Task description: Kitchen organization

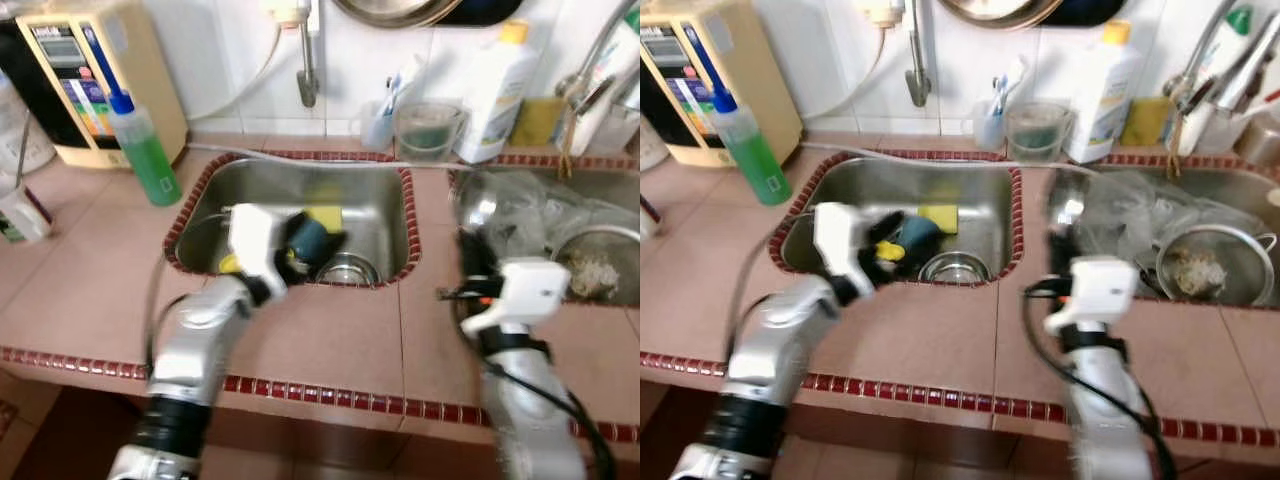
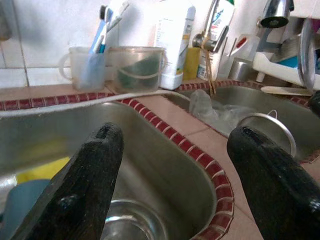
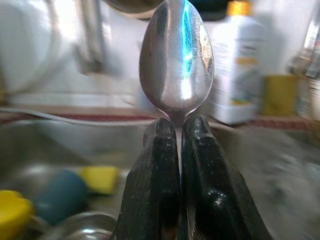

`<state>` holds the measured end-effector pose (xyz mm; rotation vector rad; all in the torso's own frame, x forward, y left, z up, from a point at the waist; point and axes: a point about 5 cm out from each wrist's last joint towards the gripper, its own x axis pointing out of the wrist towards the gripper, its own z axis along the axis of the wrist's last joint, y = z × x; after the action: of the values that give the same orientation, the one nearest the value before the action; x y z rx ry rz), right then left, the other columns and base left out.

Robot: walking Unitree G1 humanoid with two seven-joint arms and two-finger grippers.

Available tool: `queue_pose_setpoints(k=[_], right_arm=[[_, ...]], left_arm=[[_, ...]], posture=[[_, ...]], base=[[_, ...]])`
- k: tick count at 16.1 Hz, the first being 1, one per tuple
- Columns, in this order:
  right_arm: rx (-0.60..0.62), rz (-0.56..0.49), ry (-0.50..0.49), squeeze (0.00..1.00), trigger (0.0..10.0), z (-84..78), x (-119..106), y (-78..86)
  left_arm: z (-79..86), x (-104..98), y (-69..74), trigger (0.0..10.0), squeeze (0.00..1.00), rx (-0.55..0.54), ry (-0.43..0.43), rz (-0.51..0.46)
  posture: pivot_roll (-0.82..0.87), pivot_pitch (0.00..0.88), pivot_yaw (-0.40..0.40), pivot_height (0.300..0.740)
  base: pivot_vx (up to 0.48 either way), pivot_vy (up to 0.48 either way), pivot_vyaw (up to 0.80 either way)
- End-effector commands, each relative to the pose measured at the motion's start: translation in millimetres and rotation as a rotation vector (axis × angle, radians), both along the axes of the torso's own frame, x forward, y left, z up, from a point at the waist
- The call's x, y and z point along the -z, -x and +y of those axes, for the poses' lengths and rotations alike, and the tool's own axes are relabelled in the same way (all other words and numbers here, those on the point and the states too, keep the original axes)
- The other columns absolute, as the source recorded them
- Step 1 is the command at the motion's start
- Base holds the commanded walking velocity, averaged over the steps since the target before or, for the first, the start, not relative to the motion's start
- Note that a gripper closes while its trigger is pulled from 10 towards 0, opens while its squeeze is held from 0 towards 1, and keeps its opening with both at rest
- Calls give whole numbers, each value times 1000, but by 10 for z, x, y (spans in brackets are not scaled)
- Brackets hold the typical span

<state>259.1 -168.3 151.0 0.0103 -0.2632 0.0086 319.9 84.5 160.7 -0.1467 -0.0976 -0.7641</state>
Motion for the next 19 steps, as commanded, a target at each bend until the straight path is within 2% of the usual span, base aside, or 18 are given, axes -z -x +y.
queue_pose_setpoints(k=[1, 3, 5, 8, 10, 12, 19], right_arm=[[-11, 30, -40, 0, 10000, 70, 12, -24], [3, 97, -65, 0, 10000, 59, 61, -51], [5, 100, -67, 0, 10000, 56, 60, -58], [-13, 162, -120, 0, 10000, 42, 72, -106], [-26, 168, -111, 0, 10000, -12, 59, -143], [-38, 152, -79, 0, 10000, -78, 25, -197], [-138, 79, -60, 0, 10000, -178, -159, -415]], left_arm=[[104, -12, -20, 10000, 0, -45, -10, 8], [72, 3, -45, 10000, 0, -66, -28, 72], [39, -29, -33, 10000, 0, -61, -23, 59], [-14, -91, -23, 10000, 0, -51, -23, 49], [-62, -141, 6, 10000, 0, -21, -9, 50], [-118, -176, 65, 10000, 0, 24, 11, 39], [-281, -211, 236, 10000, 0, 176, 66, 36]], posture=[[-144, 67, 45, 740], [-145, 65, 45, 740], [-147, 63, 45, 740], [-150, 59, 46, 740], [-152, 57, 46, 740], [-154, 57, 47, 740], [-152, 28, 43, 740]], base=[[0, 0, 0], [0, 0, 0], [0, 0, 0], [0, 0, 0], [0, 0, 0], [0, 0, 0], [0, 0, 0]])
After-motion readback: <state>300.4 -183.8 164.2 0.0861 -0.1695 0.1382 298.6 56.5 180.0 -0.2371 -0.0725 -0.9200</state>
